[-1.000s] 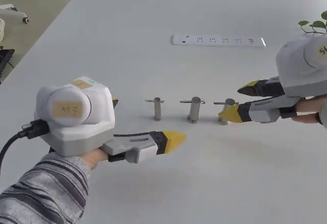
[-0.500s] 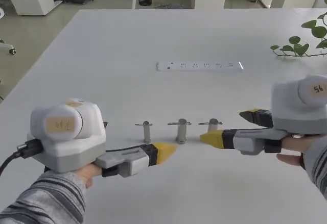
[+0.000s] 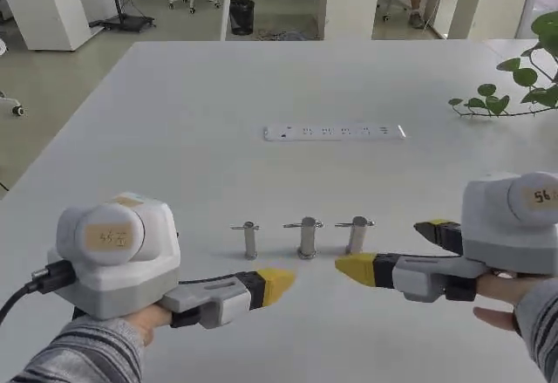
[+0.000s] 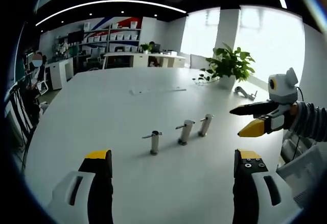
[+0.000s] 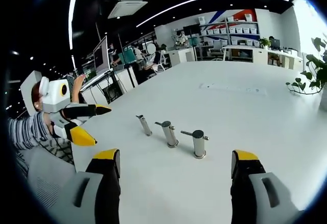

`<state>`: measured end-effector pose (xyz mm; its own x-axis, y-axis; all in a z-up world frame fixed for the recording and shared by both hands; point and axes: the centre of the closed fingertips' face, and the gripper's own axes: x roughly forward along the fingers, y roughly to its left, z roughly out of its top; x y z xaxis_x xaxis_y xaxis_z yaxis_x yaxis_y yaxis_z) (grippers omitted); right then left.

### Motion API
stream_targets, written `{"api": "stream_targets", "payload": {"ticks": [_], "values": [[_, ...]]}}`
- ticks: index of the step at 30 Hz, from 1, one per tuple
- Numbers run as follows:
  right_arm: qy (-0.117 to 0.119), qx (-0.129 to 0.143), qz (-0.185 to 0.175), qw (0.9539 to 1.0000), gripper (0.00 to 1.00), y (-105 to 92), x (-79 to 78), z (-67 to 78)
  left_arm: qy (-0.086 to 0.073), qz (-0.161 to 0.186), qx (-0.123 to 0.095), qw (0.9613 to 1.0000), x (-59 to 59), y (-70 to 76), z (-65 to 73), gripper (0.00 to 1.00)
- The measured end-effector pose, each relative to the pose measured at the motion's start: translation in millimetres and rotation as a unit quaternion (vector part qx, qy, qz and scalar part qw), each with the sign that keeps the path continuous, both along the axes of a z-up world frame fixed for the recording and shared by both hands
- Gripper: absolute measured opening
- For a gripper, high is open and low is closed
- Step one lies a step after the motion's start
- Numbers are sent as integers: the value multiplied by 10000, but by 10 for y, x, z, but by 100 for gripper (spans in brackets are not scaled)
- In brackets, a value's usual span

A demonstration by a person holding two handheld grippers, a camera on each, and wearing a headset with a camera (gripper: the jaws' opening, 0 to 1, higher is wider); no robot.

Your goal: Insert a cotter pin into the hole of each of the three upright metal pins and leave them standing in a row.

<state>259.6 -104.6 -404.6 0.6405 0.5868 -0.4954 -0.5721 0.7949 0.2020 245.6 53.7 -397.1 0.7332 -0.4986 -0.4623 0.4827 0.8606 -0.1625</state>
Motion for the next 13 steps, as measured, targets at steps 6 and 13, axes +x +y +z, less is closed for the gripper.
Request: {"api": "stream_targets", "payload": {"ticks": [6,13], "values": [[51,7,-14,10000,88,42,-43,-26,15,-34,27,10000,-30,2,-10,99],[101,-44,-60,9999,86,24,-71,-80,69,-7,52,10000,-54,23,-50,99]]}}
